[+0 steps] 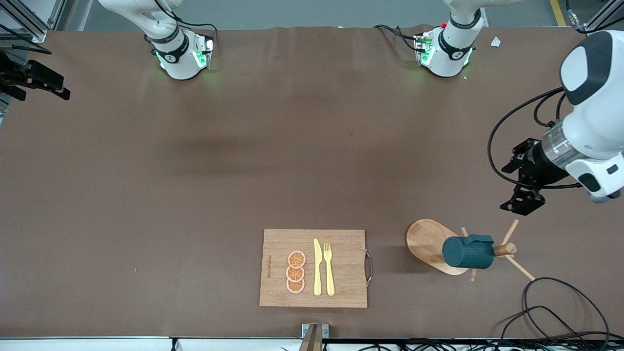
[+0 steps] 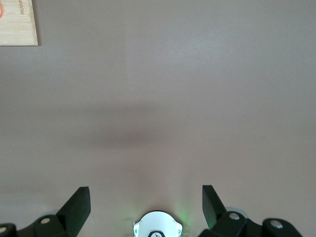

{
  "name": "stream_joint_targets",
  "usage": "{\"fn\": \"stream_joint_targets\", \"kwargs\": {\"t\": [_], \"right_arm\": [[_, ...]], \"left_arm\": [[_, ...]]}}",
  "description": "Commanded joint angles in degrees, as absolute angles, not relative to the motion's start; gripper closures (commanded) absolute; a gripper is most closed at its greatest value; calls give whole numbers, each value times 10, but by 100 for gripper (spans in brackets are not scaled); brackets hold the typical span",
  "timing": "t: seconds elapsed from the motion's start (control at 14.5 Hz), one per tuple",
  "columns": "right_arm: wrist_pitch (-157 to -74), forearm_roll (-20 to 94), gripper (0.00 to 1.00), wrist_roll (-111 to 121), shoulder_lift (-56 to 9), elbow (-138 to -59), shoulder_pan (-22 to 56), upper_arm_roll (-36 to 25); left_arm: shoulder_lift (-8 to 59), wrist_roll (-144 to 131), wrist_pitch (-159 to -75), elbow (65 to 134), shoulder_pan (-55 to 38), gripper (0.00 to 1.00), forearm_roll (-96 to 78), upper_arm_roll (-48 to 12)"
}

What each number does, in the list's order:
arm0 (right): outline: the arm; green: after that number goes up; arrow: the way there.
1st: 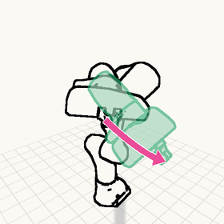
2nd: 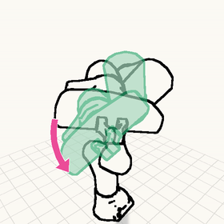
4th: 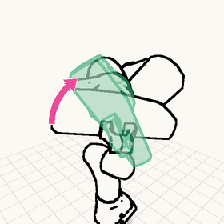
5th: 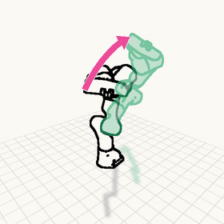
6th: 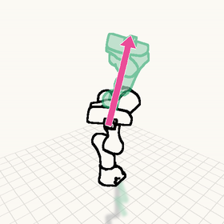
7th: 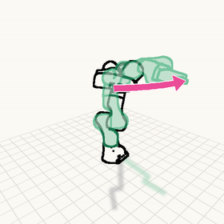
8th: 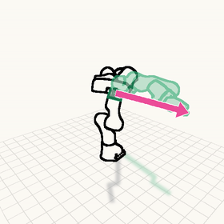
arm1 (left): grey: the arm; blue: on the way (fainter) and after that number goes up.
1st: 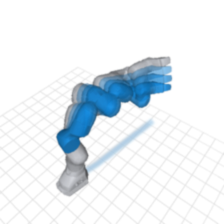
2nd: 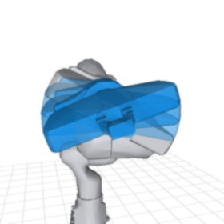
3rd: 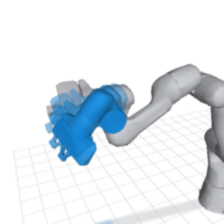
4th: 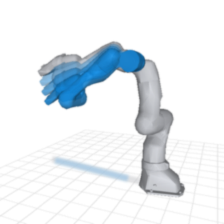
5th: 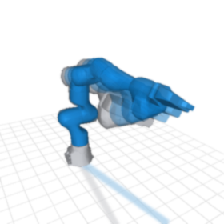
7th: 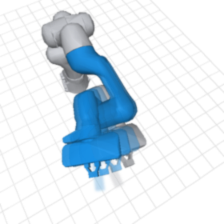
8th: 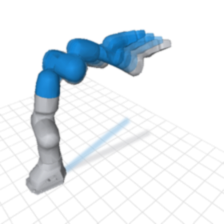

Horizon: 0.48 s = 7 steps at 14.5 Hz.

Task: Transfer cup from left to right arm and place
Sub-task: 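Lower the left gripper onto the teal mug's rim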

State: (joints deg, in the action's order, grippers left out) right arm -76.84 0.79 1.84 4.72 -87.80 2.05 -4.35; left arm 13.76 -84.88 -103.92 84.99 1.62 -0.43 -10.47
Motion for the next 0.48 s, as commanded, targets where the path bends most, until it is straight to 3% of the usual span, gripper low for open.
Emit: {"fn": "stream_joint_targets", "kwargs": {"t": [0.0,0.41], "right_arm": [[-770,9,0,23,62,-893,29,-48],[-770,9,0,23,62,-892,29,-48]], "left_arm": [[142,-879,-1054,859,27,0,-11,-105],[141,-975,-1222,939,42,0,-35,-107]]}}
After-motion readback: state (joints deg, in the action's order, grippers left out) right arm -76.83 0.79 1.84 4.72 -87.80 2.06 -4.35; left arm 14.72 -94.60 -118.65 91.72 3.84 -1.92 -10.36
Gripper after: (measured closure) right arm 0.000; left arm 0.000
